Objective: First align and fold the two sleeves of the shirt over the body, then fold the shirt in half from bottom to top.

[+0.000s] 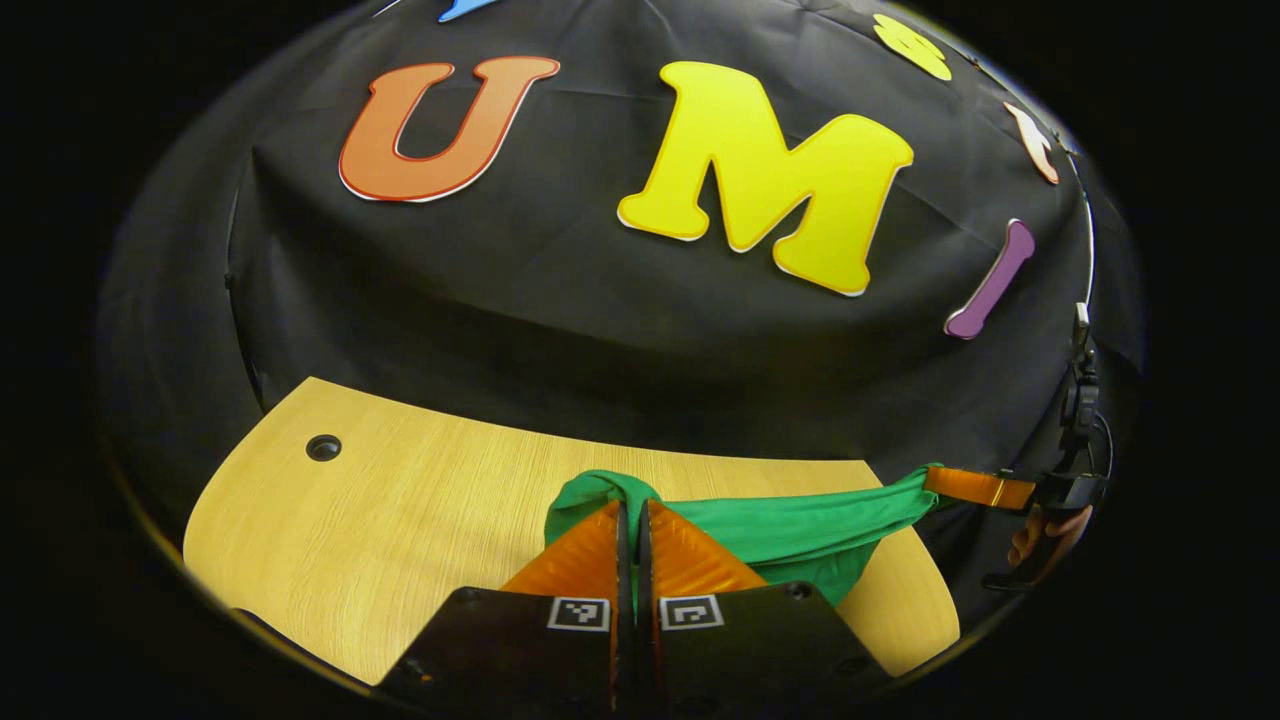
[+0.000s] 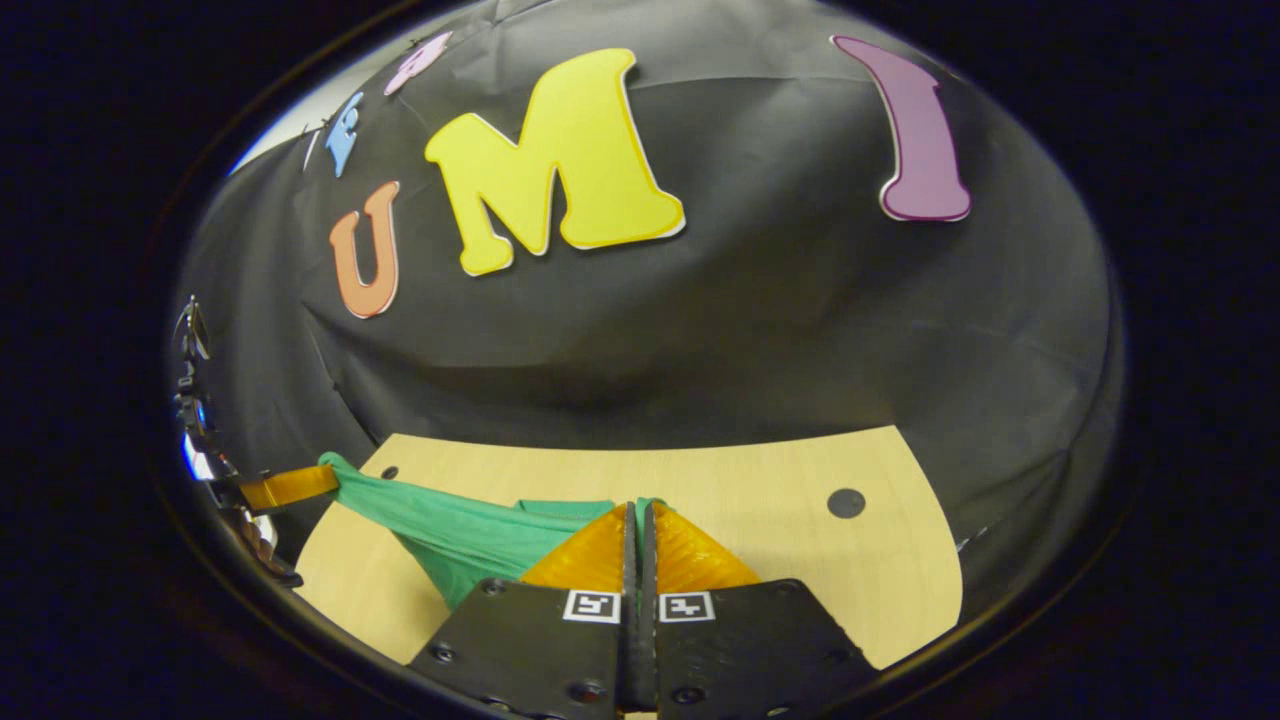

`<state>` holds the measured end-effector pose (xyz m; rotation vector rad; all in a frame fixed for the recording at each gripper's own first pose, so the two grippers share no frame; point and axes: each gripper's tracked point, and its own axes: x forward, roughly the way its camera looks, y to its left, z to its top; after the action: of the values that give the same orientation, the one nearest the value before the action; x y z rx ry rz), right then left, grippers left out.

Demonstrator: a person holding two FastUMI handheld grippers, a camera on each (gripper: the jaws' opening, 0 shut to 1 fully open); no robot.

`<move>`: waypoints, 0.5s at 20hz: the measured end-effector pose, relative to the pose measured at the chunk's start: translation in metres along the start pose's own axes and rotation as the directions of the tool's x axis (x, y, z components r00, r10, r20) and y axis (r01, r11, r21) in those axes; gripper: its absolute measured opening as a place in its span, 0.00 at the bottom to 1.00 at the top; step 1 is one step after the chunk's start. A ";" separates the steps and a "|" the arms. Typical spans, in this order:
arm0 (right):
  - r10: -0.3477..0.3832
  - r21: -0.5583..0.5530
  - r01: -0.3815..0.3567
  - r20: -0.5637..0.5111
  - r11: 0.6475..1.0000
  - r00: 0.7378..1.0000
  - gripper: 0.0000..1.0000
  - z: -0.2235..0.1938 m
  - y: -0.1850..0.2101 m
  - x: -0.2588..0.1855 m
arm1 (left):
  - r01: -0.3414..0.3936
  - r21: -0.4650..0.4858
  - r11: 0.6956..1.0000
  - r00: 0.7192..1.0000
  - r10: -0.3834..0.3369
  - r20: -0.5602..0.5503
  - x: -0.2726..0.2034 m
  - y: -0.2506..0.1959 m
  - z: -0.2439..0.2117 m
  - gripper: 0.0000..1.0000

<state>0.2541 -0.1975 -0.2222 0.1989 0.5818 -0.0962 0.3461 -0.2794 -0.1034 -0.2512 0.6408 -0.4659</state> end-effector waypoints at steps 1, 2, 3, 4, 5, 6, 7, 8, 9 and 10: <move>0.000 -0.005 0.000 0.005 1.000 1.000 0.00 0.002 0.000 0.012 | -0.003 0.003 1.000 1.000 0.003 0.000 0.012 0.003 -0.001 0.06; -0.004 -0.015 0.004 0.000 1.000 1.000 0.00 0.000 0.000 0.025 | -0.009 0.009 1.000 1.000 0.009 -0.006 0.023 0.007 -0.004 0.06; -0.008 -0.028 0.008 -0.006 1.000 1.000 0.00 -0.004 -0.001 0.037 | -0.013 0.015 1.000 1.000 0.014 -0.010 0.034 0.011 -0.007 0.06; -0.007 -0.039 0.007 -0.009 0.999 1.000 0.00 -0.008 0.001 0.049 | -0.013 0.018 1.000 1.000 0.013 -0.011 0.045 0.011 -0.011 0.06; -0.007 -0.050 0.006 -0.017 0.999 1.000 0.00 -0.012 0.002 0.061 | -0.013 0.021 1.000 1.000 0.013 -0.016 0.057 0.013 -0.016 0.06; -0.011 -0.061 0.010 -0.023 0.998 1.000 0.00 -0.008 -0.001 0.066 | -0.015 0.030 0.999 0.999 0.016 -0.029 0.067 0.015 -0.022 0.06; -0.015 -0.071 0.013 -0.032 0.997 0.999 0.00 -0.014 -0.002 0.074 | -0.011 0.034 0.999 0.999 0.012 -0.042 0.076 0.017 -0.028 0.07; -0.014 -0.078 0.011 -0.042 0.997 0.999 0.00 -0.020 -0.001 0.083 | -0.004 0.032 0.999 0.999 0.005 -0.049 0.083 0.019 -0.033 0.08; -0.005 -0.081 0.001 -0.046 0.997 0.999 0.00 -0.025 0.001 0.089 | -0.006 0.031 1.000 0.998 0.008 -0.062 0.091 0.023 -0.039 0.10; 0.000 -0.094 -0.005 -0.053 0.996 0.999 0.05 -0.031 0.003 0.096 | -0.026 0.043 0.999 0.997 0.029 -0.077 0.096 0.029 -0.046 0.12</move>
<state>0.3181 -0.1917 -0.3007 0.1111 0.6378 -0.0613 0.3948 -0.3048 -0.1988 -0.1847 0.7092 -0.4636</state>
